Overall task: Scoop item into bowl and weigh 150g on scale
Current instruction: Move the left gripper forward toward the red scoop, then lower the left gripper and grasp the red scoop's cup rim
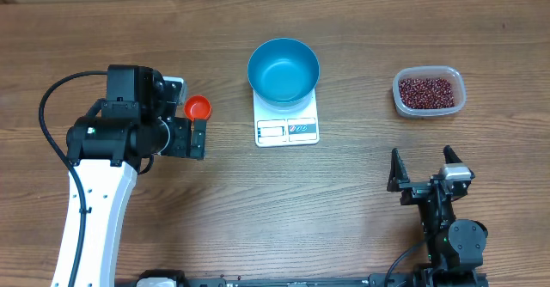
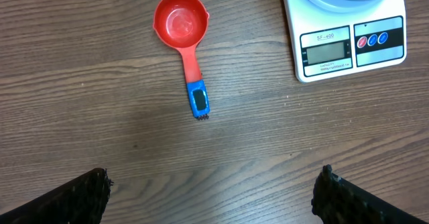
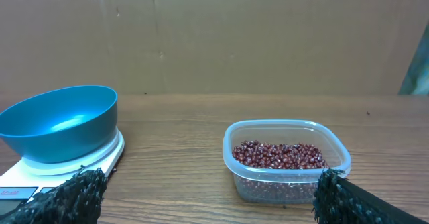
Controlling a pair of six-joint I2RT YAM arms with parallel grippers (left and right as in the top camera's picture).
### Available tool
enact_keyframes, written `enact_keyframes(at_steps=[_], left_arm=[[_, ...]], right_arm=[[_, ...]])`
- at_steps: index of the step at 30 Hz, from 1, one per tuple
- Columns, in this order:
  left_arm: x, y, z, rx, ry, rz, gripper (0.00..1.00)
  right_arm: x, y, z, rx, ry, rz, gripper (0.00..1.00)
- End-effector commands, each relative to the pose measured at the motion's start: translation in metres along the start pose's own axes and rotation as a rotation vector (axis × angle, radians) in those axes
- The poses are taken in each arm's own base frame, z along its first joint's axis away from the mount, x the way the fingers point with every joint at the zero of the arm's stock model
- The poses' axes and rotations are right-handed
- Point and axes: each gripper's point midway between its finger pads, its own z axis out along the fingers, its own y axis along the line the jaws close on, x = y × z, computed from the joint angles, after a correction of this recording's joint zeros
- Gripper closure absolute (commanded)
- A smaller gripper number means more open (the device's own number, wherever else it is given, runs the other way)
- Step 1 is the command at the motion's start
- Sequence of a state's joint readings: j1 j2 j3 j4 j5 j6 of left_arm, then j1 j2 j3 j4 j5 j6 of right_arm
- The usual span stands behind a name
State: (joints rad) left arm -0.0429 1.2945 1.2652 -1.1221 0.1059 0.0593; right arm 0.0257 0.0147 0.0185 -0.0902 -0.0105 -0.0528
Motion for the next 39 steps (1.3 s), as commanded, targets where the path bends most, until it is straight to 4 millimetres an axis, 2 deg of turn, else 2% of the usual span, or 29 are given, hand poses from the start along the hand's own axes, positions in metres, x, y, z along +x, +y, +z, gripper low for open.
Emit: enact_keyframes(at_steps=[1, 15, 22, 26, 33, 39], left_arm=[[-0.008, 0.000, -0.006, 0.013, -0.028, 0.009, 0.00], [-0.009, 0.000, -0.004, 0.012, -0.026, -0.013, 0.01], [-0.009, 0.003, 0.020, 0.016, 0.057, -0.030, 0.00], [-0.015, 0.006, 0.031, 0.012, 0.101, -0.036, 0.01], [-0.027, 0.027, 0.048, -0.082, 0.164, -0.041, 0.01], [-0.021, 0.049, 0.065, -0.092, 0.215, -0.101, 0.01]], right_arm=[[0.001, -0.003, 0.000, 0.013, -0.006, -0.001, 0.00], [0.001, -0.003, 0.000, 0.013, -0.006, -0.001, 0.00], [0.001, -0.003, 0.000, 0.013, -0.006, -0.001, 0.00], [0.001, -0.003, 0.000, 0.013, -0.006, -0.001, 0.00], [0.001, -0.003, 0.000, 0.013, -0.006, -0.001, 0.00], [0.001, -0.003, 0.000, 0.013, -0.006, -0.001, 0.00]])
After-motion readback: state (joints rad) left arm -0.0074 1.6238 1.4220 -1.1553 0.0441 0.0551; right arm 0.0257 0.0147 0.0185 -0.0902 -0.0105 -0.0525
